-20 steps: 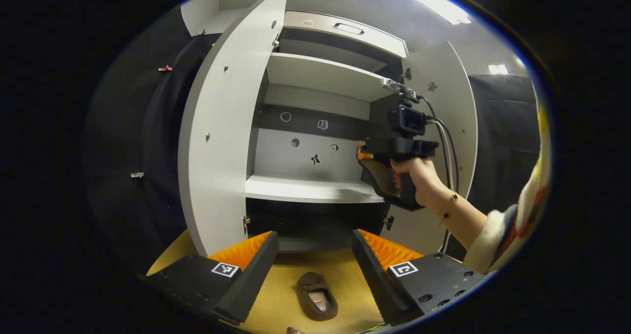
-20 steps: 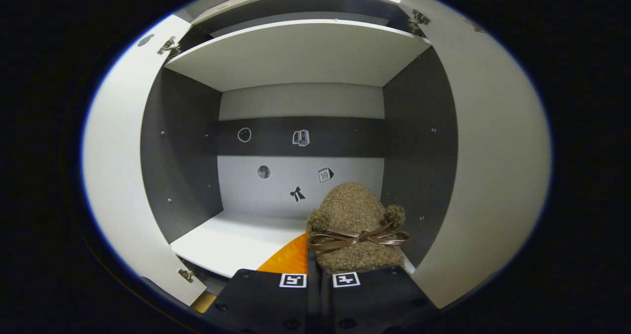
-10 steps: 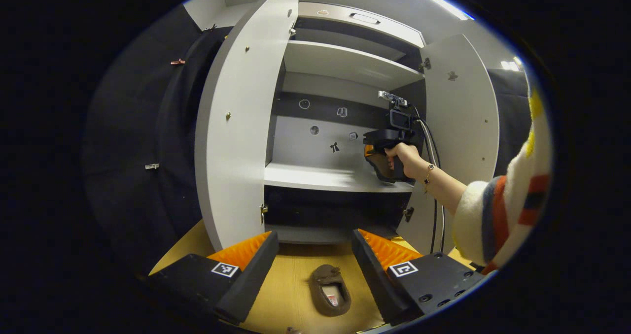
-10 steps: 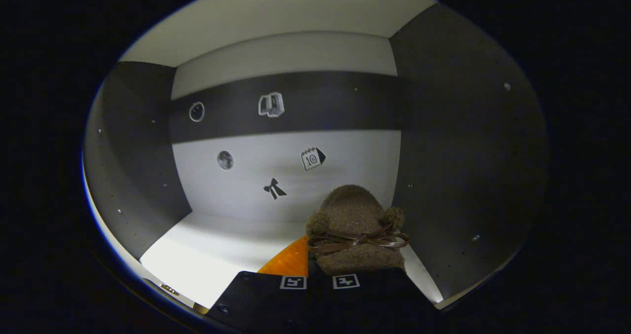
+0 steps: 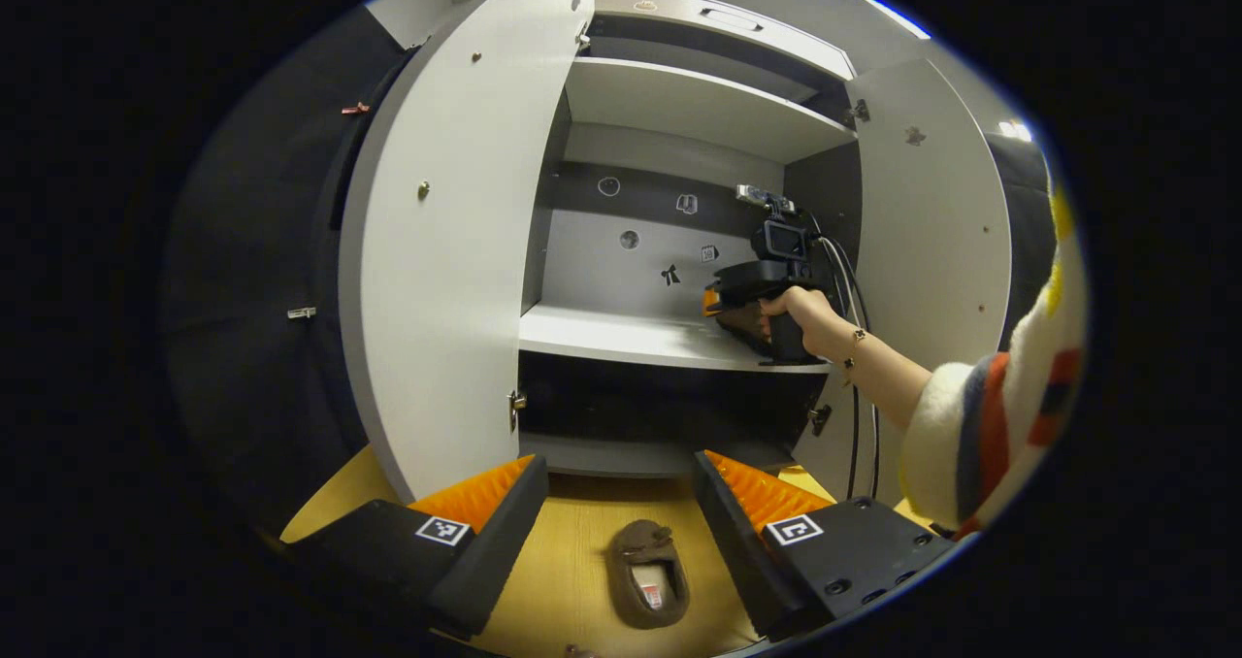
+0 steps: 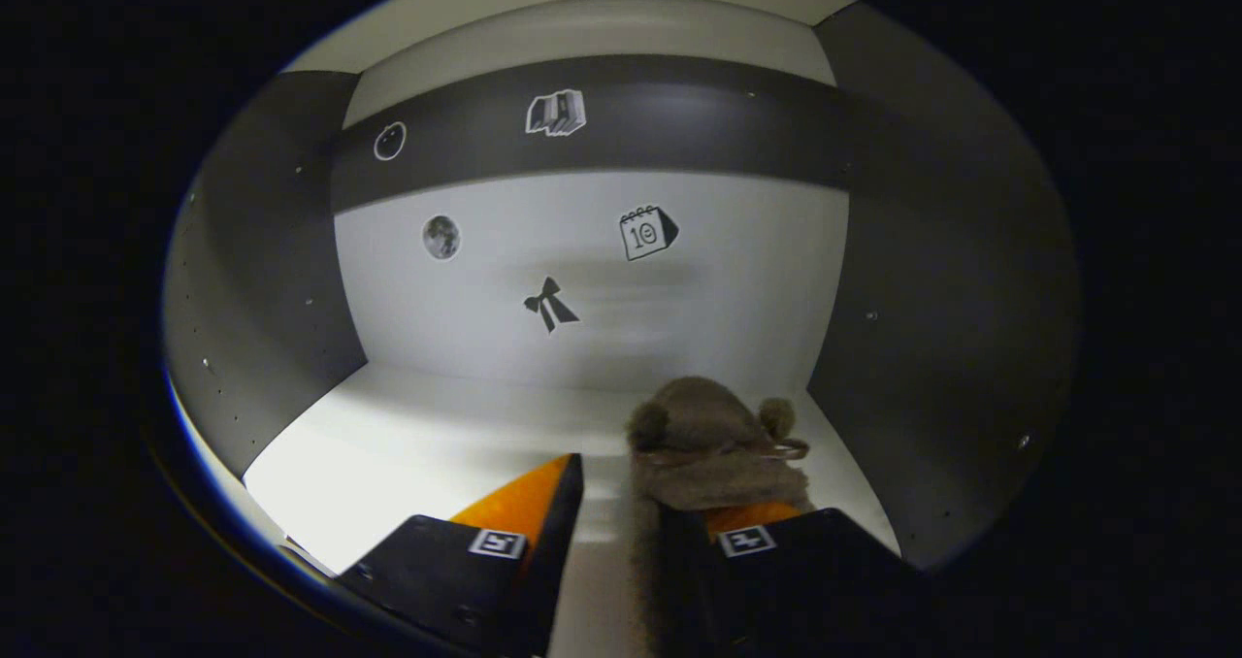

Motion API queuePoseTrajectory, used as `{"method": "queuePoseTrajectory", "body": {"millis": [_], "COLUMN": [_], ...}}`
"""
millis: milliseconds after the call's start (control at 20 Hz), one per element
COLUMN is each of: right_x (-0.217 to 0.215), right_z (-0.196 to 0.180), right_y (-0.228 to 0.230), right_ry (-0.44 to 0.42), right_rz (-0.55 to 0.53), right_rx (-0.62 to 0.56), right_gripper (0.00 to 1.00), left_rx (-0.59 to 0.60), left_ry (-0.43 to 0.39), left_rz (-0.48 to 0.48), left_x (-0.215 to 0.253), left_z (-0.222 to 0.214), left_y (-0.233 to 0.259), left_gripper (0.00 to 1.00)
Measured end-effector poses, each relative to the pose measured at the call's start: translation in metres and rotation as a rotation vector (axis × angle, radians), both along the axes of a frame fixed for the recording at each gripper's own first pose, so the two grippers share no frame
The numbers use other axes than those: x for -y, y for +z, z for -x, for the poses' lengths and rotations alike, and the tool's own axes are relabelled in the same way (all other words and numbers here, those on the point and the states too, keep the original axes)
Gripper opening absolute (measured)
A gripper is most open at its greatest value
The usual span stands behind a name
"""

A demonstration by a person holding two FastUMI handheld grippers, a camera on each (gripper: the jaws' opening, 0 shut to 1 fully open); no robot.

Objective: Grab one shoe with the right hand and put it into the shoe cabinet, grab the other shoe with the left hand and put it into the shoe cabinet; then close the right door with the right hand and the left door with the left hand.

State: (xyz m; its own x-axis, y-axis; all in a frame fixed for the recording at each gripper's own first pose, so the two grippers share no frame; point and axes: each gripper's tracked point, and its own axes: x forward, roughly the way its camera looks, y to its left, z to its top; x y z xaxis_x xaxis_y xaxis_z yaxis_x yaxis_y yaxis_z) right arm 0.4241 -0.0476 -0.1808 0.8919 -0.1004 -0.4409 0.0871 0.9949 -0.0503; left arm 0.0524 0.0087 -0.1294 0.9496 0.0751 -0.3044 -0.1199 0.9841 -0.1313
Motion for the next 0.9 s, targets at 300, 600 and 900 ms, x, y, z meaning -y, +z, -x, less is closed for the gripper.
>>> {"method": "queuePoseTrajectory", "body": {"millis": [300,600,900], "right_x": [-0.029,-0.02,-0.019], "right_z": [0.035,0.051,0.089], "right_y": [0.012,0.03,0.055], "right_ry": [0.059,0.016,0.038], "right_rz": [-0.034,-0.096,-0.032], "right_rx": [-0.006,-0.005,0.022], "right_gripper": [0.98,0.98,0.97], "left_rx": [-0.004,-0.012,0.001], "left_ry": [0.009,-0.011,-0.022], "left_rz": [0.006,0.005,-0.008], "left_x": [-0.004,-0.002,-0.003], "left_z": [0.007,0.02,0.032], "left_y": [0.001,-0.002,0.004], "left_gripper": [0.95,0.95,0.95]}}
